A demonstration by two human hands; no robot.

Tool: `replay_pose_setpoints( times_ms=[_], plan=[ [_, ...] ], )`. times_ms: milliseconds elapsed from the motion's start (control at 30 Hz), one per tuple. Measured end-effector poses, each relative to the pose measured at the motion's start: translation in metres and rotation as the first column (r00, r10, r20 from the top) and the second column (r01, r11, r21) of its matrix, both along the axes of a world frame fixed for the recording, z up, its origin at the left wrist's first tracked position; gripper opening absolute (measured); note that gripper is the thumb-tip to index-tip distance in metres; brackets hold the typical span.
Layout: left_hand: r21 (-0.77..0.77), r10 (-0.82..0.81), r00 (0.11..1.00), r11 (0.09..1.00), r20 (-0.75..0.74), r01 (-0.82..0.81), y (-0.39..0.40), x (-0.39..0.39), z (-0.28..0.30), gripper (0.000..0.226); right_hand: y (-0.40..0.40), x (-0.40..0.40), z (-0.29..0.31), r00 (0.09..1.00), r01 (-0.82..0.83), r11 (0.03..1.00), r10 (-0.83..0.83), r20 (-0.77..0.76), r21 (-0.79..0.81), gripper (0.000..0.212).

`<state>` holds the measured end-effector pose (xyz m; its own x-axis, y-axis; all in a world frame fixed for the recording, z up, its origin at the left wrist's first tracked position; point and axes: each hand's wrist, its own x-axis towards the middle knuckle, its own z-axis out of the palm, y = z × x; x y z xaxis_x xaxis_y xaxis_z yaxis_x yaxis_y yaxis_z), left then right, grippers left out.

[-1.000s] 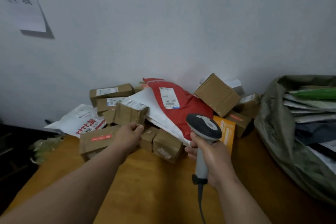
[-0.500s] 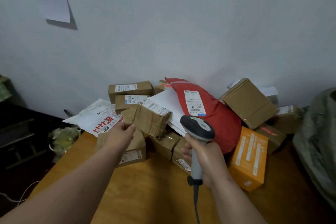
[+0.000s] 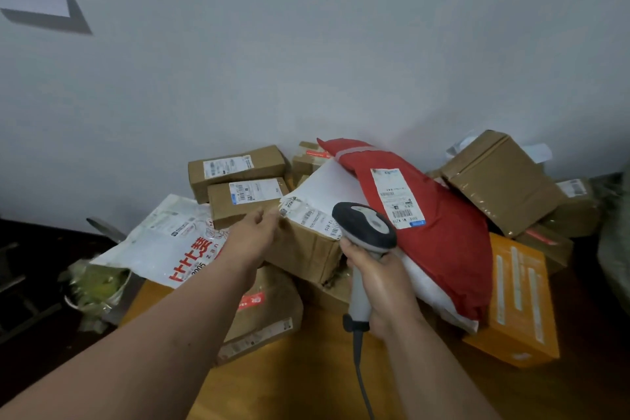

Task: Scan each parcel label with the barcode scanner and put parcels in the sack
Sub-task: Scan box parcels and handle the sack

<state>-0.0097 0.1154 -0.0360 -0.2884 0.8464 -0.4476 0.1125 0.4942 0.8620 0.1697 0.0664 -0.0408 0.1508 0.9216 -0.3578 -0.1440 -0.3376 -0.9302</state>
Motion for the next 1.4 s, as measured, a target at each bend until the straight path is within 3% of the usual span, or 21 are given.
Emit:
replay_pose_setpoints(
  times_ms=[133,400,633,800,900,1067,1400],
  plan=[
    [-0.026,-0.046,0.994,0.998,0.103,0.049,0.001,-0.008,-0.011,0.050,0.003,-0.018,-0.010,0.997,0.060,0.998,-0.060,-0.041,-0.018,0.016],
    [-0.016,-0.023,0.974,1.000,0.224,0.027,-0.025,-0.021,-0.014,0.054,-0.011,-0.030,-0.003,0.976,0.206,0.973,-0.195,-0.101,0.103,0.010],
    [0.038,-0.210,0.935,0.977,0.287,0.208,-0.063,-0.023,0.003,0.061,-0.039,-0.018,0.022,0.973,0.231,0.949,-0.219,-0.077,0.215,0.013],
    [0.036,-0.351,0.890,0.934,0.291,0.356,-0.107,-0.005,0.017,0.040,-0.074,-0.006,0.045,0.986,0.144,0.960,-0.120,-0.112,0.239,0.003],
    [0.061,-0.436,0.856,0.897,0.277,0.437,-0.136,0.012,0.022,0.065,-0.098,0.008,0.054,0.986,0.119,0.963,-0.085,-0.147,0.240,0.014],
    [0.020,-0.467,0.818,0.872,0.337,0.489,-0.181,0.040,0.031,0.090,-0.139,0.035,0.070,0.988,0.060,0.959,-0.018,-0.153,0.276,0.011],
    [0.048,-0.420,0.813,0.897,0.403,0.440,-0.232,0.053,0.048,0.106,-0.184,0.053,0.092,0.989,0.009,0.937,0.043,-0.141,0.348,0.010]
  ],
)
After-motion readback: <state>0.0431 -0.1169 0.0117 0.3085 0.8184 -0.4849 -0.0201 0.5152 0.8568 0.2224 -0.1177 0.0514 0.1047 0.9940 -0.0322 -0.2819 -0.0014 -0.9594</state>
